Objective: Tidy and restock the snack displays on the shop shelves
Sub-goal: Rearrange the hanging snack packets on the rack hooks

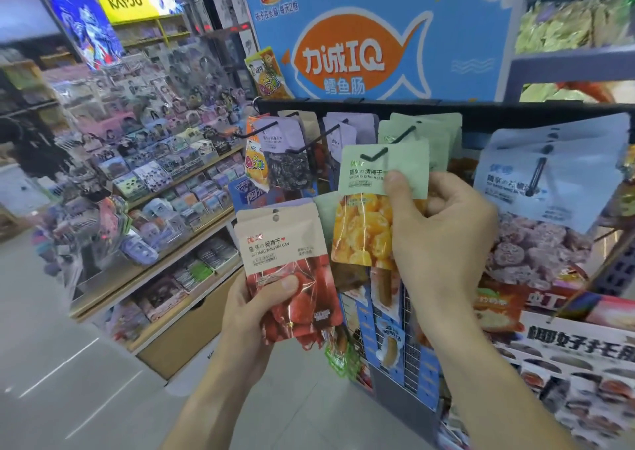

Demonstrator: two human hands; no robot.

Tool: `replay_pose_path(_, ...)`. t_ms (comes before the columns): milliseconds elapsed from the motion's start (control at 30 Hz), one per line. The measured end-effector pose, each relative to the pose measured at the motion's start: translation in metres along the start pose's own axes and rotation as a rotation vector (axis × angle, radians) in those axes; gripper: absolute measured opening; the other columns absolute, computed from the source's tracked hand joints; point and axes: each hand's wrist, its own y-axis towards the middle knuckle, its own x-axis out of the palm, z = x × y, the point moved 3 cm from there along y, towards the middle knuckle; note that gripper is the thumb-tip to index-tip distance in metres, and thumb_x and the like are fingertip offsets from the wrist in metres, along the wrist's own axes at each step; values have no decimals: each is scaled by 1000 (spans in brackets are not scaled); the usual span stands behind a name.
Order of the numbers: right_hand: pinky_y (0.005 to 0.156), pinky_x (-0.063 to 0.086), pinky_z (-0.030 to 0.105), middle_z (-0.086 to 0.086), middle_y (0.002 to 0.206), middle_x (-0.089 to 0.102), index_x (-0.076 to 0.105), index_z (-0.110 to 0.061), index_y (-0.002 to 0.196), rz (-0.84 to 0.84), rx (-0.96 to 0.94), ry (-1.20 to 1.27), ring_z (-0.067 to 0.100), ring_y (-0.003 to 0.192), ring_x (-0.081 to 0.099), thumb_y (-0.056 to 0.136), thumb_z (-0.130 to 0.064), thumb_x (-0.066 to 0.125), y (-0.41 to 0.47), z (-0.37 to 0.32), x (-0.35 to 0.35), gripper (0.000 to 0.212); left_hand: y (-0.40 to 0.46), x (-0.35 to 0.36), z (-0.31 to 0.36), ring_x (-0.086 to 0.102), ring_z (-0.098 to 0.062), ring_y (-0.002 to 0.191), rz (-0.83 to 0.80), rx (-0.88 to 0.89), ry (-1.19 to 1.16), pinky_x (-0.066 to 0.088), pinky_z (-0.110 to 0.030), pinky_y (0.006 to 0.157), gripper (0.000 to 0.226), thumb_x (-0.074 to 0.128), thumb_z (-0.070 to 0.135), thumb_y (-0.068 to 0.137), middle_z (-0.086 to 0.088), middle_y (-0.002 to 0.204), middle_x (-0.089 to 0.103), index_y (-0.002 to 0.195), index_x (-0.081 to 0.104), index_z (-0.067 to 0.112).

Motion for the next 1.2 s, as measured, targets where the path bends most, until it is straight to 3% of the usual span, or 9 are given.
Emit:
replay_pose_path(133, 53, 52, 40, -6, 59, 64, 65, -21, 87, 95, -31, -202, 15, 46, 58, 96, -50, 60, 24, 17, 7, 30, 4, 0, -1, 76, -31, 96, 8, 19, -23, 62, -37, 72, 57, 87, 28, 55, -16, 114, 75, 110, 76, 19)
replay_pose_path(300, 49, 37, 24, -10, 64, 61, 61, -20, 93, 78, -67, -392, 7, 52, 55, 100, -53, 52, 34, 24, 5, 35, 5, 0, -1, 75, -31, 96, -16, 41, -16, 62, -37, 71, 49, 80, 28, 59, -15, 113, 75, 107, 78, 21)
replay_pose_path(400, 70, 53, 33, -7, 89, 75, 62, -21, 115, 18, -104, -431, 17, 78, 72, 99, -50, 57, 18, 22, -3, 34, 4, 2, -1, 75, -34, 96, -44, 49, 21, 62, -40, 72, 53, 81, 27, 58, -16, 113, 75, 110, 75, 18)
replay_pose_path(533, 92, 47, 29, -7, 126, 69, 51, -19, 140, 12, -165, -495, 15, 110, 68, 98, -47, 60, -20, 15, -27, 51, 3, 7, -1, 75, -35, 93, -93, 39, 41, 62, -41, 71, 76, 99, 41, 45, -16, 111, 75, 112, 74, 16)
replay_pose_path(633, 94, 53, 26, -14, 117, 70, 61, -23, 129, -125, -222, -270, 2, 109, 65, 93, -45, 70, -40, 6, -30, 44, 5, 10, -1, 74, -38, 96, -110, 33, 21, 62, -43, 74, 71, 95, 35, 52, -20, 114, 74, 116, 72, 14)
replay_pose_path(767, 89, 58, 39, -14, 108, 75, 69, -30, 117, -483, 45, 145, 8, 105, 70, 92, -27, 74, -36, 8, -6, 26, 7, 20, -1, 70, -45, 104, -179, 37, -5, 60, -52, 84, 73, 90, 32, 62, -26, 122, 69, 127, 66, 8)
replay_pose_path(867, 82, 59, 49, -10, 99, 77, 73, -27, 106, -392, 8, 181, 15, 94, 73, 95, -24, 70, -29, 7, -4, 12, 7, 23, 4, 74, -35, 92, -170, 32, -49, 61, -44, 76, 78, 97, 45, 51, -18, 108, 74, 117, 73, 12)
replay_pose_path(1100, 68, 60, 36, -12, 85, 77, 75, -24, 93, -219, -42, 226, 7, 77, 72, 95, -27, 71, -16, -9, -6, 6, 7, 22, 13, 75, -23, 82, -175, 34, -128, 62, -36, 68, 70, 99, 48, 44, -8, 96, 76, 106, 80, 21)
replay_pose_path(1200, 72, 62, 34, -16, 85, 77, 75, -27, 92, -168, -44, 188, 4, 81, 73, 94, -29, 72, -10, -13, -4, 5, 7, 23, 14, 75, -23, 83, -180, 30, -124, 61, -35, 68, 74, 99, 46, 43, -9, 98, 76, 108, 79, 19)
